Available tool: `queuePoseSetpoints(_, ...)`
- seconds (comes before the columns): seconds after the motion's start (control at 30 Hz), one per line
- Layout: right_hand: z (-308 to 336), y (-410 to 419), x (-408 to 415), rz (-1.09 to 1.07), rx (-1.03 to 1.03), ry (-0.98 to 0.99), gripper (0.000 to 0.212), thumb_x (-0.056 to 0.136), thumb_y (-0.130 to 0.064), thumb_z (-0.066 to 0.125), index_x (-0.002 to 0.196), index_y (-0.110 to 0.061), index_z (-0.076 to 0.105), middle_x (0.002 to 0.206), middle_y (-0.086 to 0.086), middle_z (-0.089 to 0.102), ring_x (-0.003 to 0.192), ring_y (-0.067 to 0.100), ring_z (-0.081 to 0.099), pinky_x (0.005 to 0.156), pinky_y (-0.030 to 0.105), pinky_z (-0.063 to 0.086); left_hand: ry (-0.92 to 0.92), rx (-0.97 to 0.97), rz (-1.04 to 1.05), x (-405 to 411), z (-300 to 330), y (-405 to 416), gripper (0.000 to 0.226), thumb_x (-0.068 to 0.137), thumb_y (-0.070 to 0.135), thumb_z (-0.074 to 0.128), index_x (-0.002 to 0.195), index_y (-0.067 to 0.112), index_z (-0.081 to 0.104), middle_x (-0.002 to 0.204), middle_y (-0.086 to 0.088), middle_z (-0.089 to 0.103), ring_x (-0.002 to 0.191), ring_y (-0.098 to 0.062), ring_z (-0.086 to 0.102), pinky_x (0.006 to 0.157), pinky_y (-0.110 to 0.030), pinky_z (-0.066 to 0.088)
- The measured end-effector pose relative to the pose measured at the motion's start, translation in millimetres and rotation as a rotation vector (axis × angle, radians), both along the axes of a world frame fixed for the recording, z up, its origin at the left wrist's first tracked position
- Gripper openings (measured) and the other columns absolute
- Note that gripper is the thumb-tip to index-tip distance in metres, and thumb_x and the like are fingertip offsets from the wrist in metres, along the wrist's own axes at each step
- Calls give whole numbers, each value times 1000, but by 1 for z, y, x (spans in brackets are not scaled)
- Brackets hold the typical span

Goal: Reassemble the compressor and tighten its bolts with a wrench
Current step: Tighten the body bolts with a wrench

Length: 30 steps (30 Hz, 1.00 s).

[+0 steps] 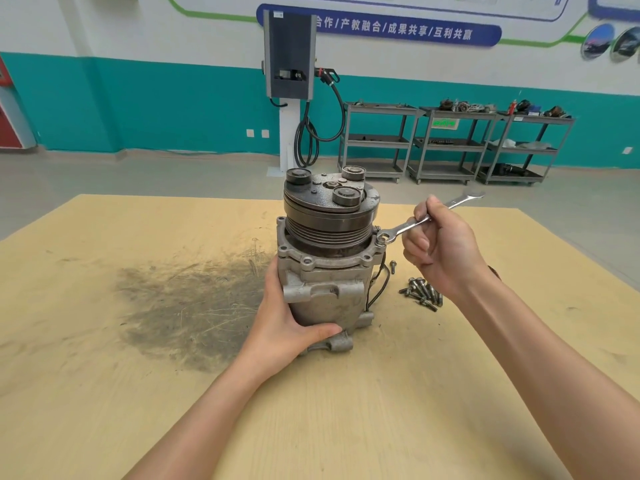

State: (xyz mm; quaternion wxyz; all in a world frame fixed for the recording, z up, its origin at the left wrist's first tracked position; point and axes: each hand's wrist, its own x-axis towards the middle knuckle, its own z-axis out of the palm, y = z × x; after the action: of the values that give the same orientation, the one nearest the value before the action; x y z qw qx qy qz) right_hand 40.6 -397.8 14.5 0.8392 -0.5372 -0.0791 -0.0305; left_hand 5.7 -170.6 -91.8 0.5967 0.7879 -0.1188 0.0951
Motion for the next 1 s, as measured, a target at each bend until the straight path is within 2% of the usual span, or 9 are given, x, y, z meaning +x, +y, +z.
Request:
queuePoseSetpoints(0.17, -2, 9, -11, -150, -41, -52, 39, 107, -27, 30, 74, -13, 45, 41, -1, 37, 35, 10, 28, 38, 19, 19, -3, -9, -2, 0, -1, 0, 124, 46, 45, 89, 147, 30, 19, 128, 35, 47, 123, 12, 45, 92, 1, 35)
queuePoseSetpoints(0.3, -10, 23, -19, -394, -127, -166, 42, 108, -25, 28, 73, -12, 47, 42, -5, 39, 38, 9, 32, 38, 20, 26, -9, 2, 9, 0, 0, 0, 122, 47, 44, 89, 146, 28, 20, 133, 24, 50, 124, 8, 46, 101, -12, 37)
queuePoseSetpoints(0.37, -14, 28, -25, -523, -198, -251, 42, 108, -25, 28, 73, -14, 48, 44, -6, 40, 40, 9, 34, 40, 20, 29, -17, 12, 12, 0, -1, 0, 121, 49, 41, 91, 146, 28, 20, 131, 29, 48, 123, 10, 45, 102, -13, 38)
queuePoseSetpoints(0.47, -20, 33, -38, -643, -310, -390, 36, 104, -26, 30, 76, -16, 49, 48, -3, 40, 41, 7, 36, 41, 19, 29, -26, 19, 13, 1, -1, 0, 120, 51, 36, 92, 147, 27, 20, 124, 43, 42, 122, 13, 44, 95, 0, 34)
queuePoseSetpoints(0.63, -21, 34, -54, -627, -477, -534, 25, 102, -23, 34, 81, -21, 47, 49, -6, 48, 43, 5, 41, 45, 18, 33, -35, 8, 11, 1, -3, 0, 122, 49, 39, 91, 148, 26, 21, 124, 46, 40, 121, 15, 43, 90, 4, 33)
queuePoseSetpoints(0.77, 16, 19, -58, -629, -502, -616, 38, 104, -30, 29, 74, -22, 50, 55, -6, 49, 49, 6, 41, 46, 20, 32, -52, 11, 4, 3, -5, 1, 121, 49, 41, 91, 148, 26, 22, 115, 56, 35, 118, 22, 40, 87, 7, 31)
queuePoseSetpoints(0.83, 40, 3, -54, -690, -451, -573, 44, 103, -36, 30, 66, -27, 52, 56, -10, 49, 53, 7, 42, 48, 22, 34, -43, 5, 0, 3, -4, 1, 123, 48, 46, 90, 147, 29, 20, 119, 51, 39, 120, 19, 42, 88, 6, 32)
queuePoseSetpoints(0.9, 49, -17, -47, -682, -551, -429, 49, 101, -42, 32, 58, -30, 51, 60, -10, 53, 60, 10, 50, 57, 25, 42, -39, 3, -2, 3, -4, 1, 123, 48, 46, 90, 147, 30, 20, 124, 44, 43, 123, 14, 43, 91, 3, 34)
queuePoseSetpoints(1.0, 27, -40, -33, -488, -739, -99, 44, 105, -41, 34, 70, -18, 49, 60, -3, 52, 57, 15, 52, 59, 34, 43, -44, 3, -1, 3, -5, 2, 124, 48, 46, 90, 147, 32, 19, 129, 38, 44, 124, 12, 44, 94, -5, 36)
